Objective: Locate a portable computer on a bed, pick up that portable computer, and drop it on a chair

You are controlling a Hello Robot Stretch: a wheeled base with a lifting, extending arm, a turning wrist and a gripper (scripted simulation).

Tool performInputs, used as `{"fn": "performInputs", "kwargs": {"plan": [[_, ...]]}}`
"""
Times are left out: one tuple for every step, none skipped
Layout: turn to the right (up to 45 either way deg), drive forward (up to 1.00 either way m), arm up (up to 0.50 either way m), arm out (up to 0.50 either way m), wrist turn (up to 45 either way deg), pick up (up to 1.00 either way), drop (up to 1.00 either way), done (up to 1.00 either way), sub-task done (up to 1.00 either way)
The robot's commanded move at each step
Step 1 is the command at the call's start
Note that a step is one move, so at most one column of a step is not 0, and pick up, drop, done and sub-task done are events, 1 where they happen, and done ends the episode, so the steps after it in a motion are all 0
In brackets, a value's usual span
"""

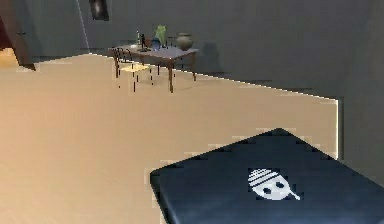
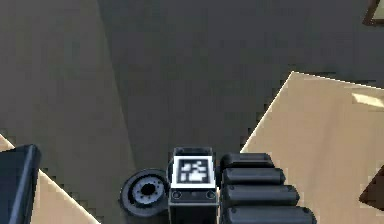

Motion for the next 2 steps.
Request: {"fn": "performInputs", "kwargs": {"plan": [[-27.0, 0.0, 0.0, 0.0, 0.0, 0.0, 0.0, 0.0, 0.0], [-3.0, 0.0, 0.0, 0.0, 0.0, 0.0, 0.0, 0.0, 0.0]]}}
